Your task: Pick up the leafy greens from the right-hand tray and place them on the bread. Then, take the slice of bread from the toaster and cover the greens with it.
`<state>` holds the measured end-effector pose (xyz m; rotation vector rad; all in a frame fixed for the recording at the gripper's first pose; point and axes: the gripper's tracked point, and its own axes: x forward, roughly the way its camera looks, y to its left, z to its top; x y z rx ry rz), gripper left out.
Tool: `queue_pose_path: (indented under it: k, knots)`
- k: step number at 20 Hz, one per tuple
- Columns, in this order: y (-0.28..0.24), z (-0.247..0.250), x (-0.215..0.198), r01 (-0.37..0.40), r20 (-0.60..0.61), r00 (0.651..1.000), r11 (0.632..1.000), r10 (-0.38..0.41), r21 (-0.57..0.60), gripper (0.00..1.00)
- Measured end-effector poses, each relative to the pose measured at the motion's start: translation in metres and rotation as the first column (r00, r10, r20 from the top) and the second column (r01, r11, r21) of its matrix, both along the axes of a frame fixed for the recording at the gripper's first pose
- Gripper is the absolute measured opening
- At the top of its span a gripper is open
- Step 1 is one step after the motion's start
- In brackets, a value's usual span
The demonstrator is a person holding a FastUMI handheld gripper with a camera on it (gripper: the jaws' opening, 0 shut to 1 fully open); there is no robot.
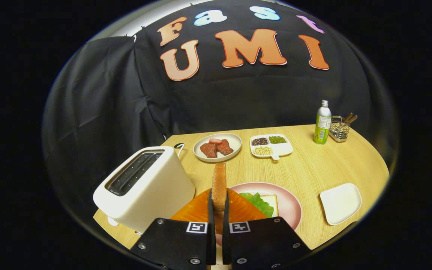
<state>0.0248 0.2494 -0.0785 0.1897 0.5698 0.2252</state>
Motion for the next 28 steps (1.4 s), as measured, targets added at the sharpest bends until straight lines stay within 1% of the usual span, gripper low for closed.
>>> queue_pose_path:
  k: [5, 9, 11, 13, 14, 15, 16, 17, 18, 20, 23, 25, 26, 27, 28]
  knots:
    - [-0.015, -0.004, -0.001, 0.005, -0.002, 1.000, 1.000, -0.005, -0.007, 0.07]
    - [-0.029, -0.015, -0.004, 0.017, -0.032, 0.999, 1.000, -0.017, -0.002, 0.12]
    - [-0.040, -0.021, -0.004, 0.030, -0.042, 0.999, 0.999, -0.031, -0.020, 0.16]
    - [-0.051, -0.026, -0.004, 0.040, -0.046, 0.998, 0.998, -0.042, -0.052, 0.23]
    - [-0.056, -0.027, -0.004, 0.044, -0.046, 0.998, 0.997, -0.047, -0.071, 0.29]
    - [-0.060, -0.030, -0.004, 0.048, -0.045, 0.998, 0.995, -0.052, -0.090, 0.33]
    - [-0.064, -0.034, -0.004, 0.049, -0.046, 0.997, 0.993, -0.054, -0.105, 0.39]
    - [-0.067, -0.037, -0.005, 0.049, -0.050, 0.997, 0.992, -0.055, -0.115, 0.42]
    - [-0.070, -0.039, -0.006, 0.048, -0.056, 0.997, 0.991, -0.055, -0.122, 0.46]
    - [-0.073, -0.045, -0.006, 0.042, -0.064, 0.997, 0.991, -0.051, -0.129, 0.53]
    - [-0.082, -0.054, -0.009, 0.043, -0.072, 0.996, 0.987, -0.054, -0.152, 0.59]
    - [-0.089, -0.053, -0.009, 0.047, -0.060, 0.997, 0.986, -0.057, -0.161, 0.65]
    - [-0.095, -0.051, -0.009, 0.053, -0.049, 0.997, 0.985, -0.062, -0.167, 0.72]
    - [-0.101, -0.049, -0.009, 0.062, -0.035, 0.997, 0.983, -0.069, -0.173, 0.76]
    - [-0.108, -0.045, -0.008, 0.071, -0.019, 0.997, 0.981, -0.076, -0.181, 0.84]
